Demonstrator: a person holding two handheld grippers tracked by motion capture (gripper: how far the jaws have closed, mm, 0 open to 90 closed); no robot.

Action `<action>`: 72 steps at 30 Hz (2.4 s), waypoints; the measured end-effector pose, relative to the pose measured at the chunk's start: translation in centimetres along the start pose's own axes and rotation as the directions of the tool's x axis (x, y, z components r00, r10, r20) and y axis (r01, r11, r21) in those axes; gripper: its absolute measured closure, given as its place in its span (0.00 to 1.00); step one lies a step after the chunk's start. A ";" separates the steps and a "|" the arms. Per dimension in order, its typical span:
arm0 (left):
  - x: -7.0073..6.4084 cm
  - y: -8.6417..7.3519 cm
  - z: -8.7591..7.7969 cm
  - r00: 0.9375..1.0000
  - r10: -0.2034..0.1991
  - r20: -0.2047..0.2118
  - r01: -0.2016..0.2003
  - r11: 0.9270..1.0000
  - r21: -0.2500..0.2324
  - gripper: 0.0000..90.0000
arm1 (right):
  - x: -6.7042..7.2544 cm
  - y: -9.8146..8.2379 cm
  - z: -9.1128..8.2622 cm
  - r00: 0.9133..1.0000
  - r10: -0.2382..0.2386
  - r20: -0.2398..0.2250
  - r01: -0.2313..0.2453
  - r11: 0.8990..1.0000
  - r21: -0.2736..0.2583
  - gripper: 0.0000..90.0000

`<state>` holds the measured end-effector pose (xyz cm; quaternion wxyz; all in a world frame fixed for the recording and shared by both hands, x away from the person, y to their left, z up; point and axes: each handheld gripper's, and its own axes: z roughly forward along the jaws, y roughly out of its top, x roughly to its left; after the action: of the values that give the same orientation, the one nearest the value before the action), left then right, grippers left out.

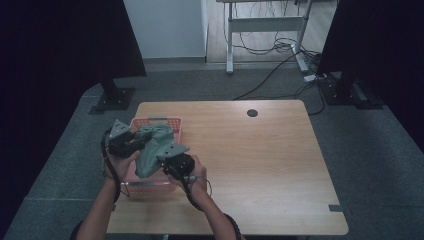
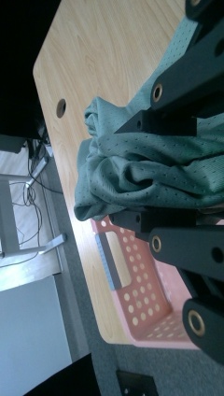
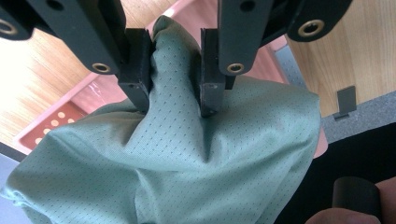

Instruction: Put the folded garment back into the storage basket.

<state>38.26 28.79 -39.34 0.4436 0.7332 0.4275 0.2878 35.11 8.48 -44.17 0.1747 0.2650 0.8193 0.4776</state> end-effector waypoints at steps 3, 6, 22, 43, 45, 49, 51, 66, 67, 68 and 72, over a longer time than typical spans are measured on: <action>0.4 -0.2 0.2 1.000 -0.005 -0.005 0.005 1.000 0.006 0.72 | 0.1 0.0 0.5 1.000 0.000 -0.003 0.000 1.000 0.001 0.77; 0.8 -0.6 0.4 1.000 -0.015 -0.010 0.015 1.000 0.016 0.72 | 0.1 -0.1 1.0 1.000 0.005 -0.007 -0.005 1.000 0.006 0.77; 1.5 -1.6 0.9 0.999 -0.034 -0.015 0.034 0.999 0.029 0.72 | 0.1 -0.5 2.4 1.000 0.016 -0.016 -0.015 1.000 0.027 0.77; 0.4 -4.9 2.8 0.997 -0.075 -0.015 0.076 0.992 0.103 0.30 | -0.8 -2.1 2.0 0.998 0.061 -0.023 -0.060 0.997 0.042 0.27; 0.0 -5.1 2.6 0.997 -0.079 -0.005 0.079 0.992 0.097 0.29 | -1.0 -2.3 1.7 0.997 0.065 -0.031 -0.064 0.997 0.034 0.27; -1.3 -5.3 2.1 0.999 -0.049 0.020 0.047 0.995 0.087 0.29 | -1.2 -3.0 0.6 0.997 0.060 -0.047 -0.060 0.998 0.005 0.29; -2.0 -5.3 1.9 0.999 -0.037 0.036 0.034 0.997 0.076 0.28 | -1.4 -3.4 -0.1 0.997 0.060 -0.058 -0.060 0.998 -0.009 0.29; -8.8 -6.1 0.9 0.989 0.069 0.127 -0.077 0.995 0.057 0.28 | -3.7 -8.4 -7.0 0.997 0.068 -0.019 -0.069 0.997 -0.034 0.31; -9.3 -6.3 0.9 0.988 0.072 0.134 -0.080 0.995 0.052 0.28 | -3.8 -8.7 -7.4 0.998 0.068 -0.018 -0.068 0.997 -0.031 0.31; -9.8 -6.4 1.0 0.987 0.074 0.144 -0.082 0.995 0.049 0.28 | -3.9 -9.0 -8.0 0.998 0.062 -0.012 -0.063 0.998 -0.031 0.31; -12.0 -6.9 1.1 0.981 0.074 0.178 -0.080 0.996 0.030 0.29 | -4.8 -10.6 -10.6 0.998 0.064 0.020 -0.064 0.998 -0.028 0.31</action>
<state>30.93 19.42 -46.54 0.4548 0.7798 0.3631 0.2307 30.39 -5.99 -48.17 0.1715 0.2936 0.8019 0.4913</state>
